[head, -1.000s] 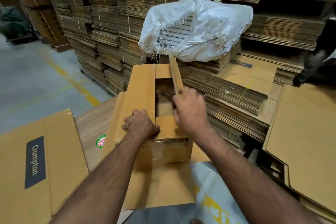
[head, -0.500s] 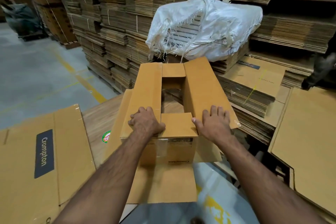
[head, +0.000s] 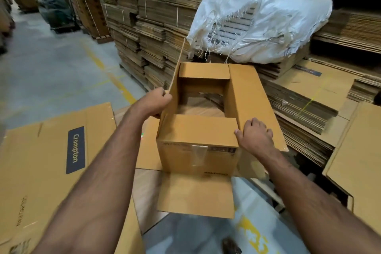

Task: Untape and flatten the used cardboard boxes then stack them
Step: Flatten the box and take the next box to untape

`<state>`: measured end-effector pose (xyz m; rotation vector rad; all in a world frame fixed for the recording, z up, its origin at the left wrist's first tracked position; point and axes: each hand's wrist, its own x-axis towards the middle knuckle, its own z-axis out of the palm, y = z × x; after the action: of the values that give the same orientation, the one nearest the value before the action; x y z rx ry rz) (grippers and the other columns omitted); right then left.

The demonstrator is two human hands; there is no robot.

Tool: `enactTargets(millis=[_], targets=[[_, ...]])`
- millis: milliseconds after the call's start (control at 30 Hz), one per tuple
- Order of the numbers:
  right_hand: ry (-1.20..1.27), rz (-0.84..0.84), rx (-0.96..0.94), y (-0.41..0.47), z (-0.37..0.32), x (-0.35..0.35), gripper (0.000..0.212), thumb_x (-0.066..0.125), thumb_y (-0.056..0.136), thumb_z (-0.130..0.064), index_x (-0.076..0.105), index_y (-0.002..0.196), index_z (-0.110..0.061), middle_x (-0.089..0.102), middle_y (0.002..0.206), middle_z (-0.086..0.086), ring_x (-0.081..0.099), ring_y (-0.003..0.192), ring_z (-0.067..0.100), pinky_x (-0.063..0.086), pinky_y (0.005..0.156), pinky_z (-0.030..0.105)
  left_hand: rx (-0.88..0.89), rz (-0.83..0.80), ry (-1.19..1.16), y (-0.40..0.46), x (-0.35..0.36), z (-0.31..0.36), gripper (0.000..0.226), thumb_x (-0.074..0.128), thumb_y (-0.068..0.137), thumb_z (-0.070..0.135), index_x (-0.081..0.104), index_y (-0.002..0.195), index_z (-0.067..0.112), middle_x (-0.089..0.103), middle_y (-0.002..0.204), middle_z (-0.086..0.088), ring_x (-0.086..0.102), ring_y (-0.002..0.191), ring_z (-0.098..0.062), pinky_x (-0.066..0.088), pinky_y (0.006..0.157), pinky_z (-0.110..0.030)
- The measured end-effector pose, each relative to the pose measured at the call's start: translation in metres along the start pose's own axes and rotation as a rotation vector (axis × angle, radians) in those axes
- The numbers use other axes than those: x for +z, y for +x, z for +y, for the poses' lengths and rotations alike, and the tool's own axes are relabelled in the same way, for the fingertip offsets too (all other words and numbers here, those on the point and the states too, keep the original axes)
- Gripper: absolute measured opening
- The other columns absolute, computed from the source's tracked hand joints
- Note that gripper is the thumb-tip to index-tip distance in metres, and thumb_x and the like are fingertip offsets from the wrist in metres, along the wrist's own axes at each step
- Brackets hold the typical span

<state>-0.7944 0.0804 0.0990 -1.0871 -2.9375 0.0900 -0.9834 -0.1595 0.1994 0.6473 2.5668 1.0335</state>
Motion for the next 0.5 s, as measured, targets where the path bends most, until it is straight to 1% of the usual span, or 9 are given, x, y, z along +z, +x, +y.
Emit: enactTargets(millis=[67,100,167,200,233,300,367,433,500], targets=[[-0.053,0.02,0.001,0.003,-0.007,-0.006,0.06,0.04,0.098,-0.049,0.048,0.136,-0.004,0.046,0.137,0.014,0.043,0.126,0.031,0.036,0.104,0.05,-0.016,0.059,0.008,0.001,-0.013,-0.006,0.025,0.039,0.099,0.022,0.057,0.102,0.004,0.063,0.101,-0.017,0.066,0.086,-0.031,0.06,0.074,-0.05],[-0.084,0.029,-0.015,0.004,-0.011,-0.009,0.057,0.04,0.098,-0.049,0.049,0.136,-0.006,0.045,0.137,0.013,0.042,0.126,0.03,0.036,0.104,0.051,-0.023,0.091,0.013,0.002,-0.018,-0.009,0.027,0.039,0.1,0.02,0.058,0.105,0.003,0.064,0.103,-0.02,0.067,0.086,-0.034,0.06,0.072,-0.051],[-0.112,0.013,-0.101,0.007,-0.024,-0.013,0.056,0.038,0.099,-0.05,0.044,0.14,-0.013,0.04,0.144,0.012,0.038,0.132,0.03,0.031,0.107,0.054,-0.035,0.2,0.042,0.001,-0.023,-0.015,0.027,0.045,0.099,0.023,0.055,0.117,0.006,0.062,0.105,-0.018,0.066,0.088,-0.035,0.06,0.071,-0.051],[-0.097,-0.014,-0.166,0.008,-0.032,-0.014,0.058,0.036,0.099,-0.051,0.038,0.144,-0.015,0.035,0.15,0.012,0.034,0.137,0.031,0.027,0.11,0.056,-0.038,0.273,0.054,-0.001,-0.024,-0.018,0.03,0.049,0.098,0.025,0.049,0.122,0.008,0.06,0.104,-0.017,0.064,0.088,-0.035,0.059,0.072,-0.049],[-0.056,-0.047,-0.23,0.009,-0.041,-0.014,0.059,0.035,0.1,-0.052,0.034,0.148,-0.017,0.029,0.155,0.012,0.029,0.141,0.031,0.023,0.112,0.057,-0.02,0.343,0.058,-0.003,-0.024,-0.02,0.032,0.053,0.096,0.024,0.044,0.123,0.01,0.06,0.101,-0.016,0.062,0.087,-0.035,0.057,0.072,-0.046],[0.05,-0.114,-0.341,0.014,-0.063,-0.013,0.064,0.034,0.1,-0.055,0.028,0.151,-0.018,0.023,0.16,0.009,0.021,0.146,0.029,0.018,0.115,0.057,0.071,0.443,0.07,-0.01,-0.025,-0.027,0.024,0.052,0.095,0.017,0.041,0.115,0.011,0.058,0.09,-0.012,0.056,0.079,-0.031,0.047,0.068,-0.038],[0.087,-0.18,-0.404,0.019,-0.084,-0.013,0.069,0.035,0.098,-0.059,0.023,0.154,-0.02,0.021,0.162,0.007,0.016,0.149,0.028,0.015,0.118,0.054,0.141,0.461,0.153,-0.016,-0.028,-0.036,0.013,0.048,0.095,0.011,0.047,0.108,0.012,0.056,0.089,-0.008,0.053,0.082,-0.029,0.038,0.068,-0.035],[0.096,-0.236,-0.42,0.023,-0.102,-0.016,0.071,0.038,0.097,-0.061,0.025,0.154,-0.021,0.027,0.16,0.008,0.019,0.148,0.029,0.016,0.118,0.051,0.163,0.438,0.229,-0.02,-0.035,-0.045,0.013,0.046,0.094,0.008,0.054,0.104,0.012,0.058,0.092,-0.005,0.054,0.087,-0.029,0.04,0.072,-0.036],[0.148,-0.254,-0.401,0.026,-0.115,-0.023,0.07,0.039,0.097,-0.062,0.027,0.153,-0.022,0.037,0.155,0.01,0.029,0.144,0.031,0.019,0.117,0.052,0.146,0.402,0.219,-0.026,-0.043,-0.05,0.02,0.043,0.093,0.006,0.057,0.105,0.013,0.056,0.09,-0.003,0.055,0.081,-0.027,0.046,0.07,-0.036]])
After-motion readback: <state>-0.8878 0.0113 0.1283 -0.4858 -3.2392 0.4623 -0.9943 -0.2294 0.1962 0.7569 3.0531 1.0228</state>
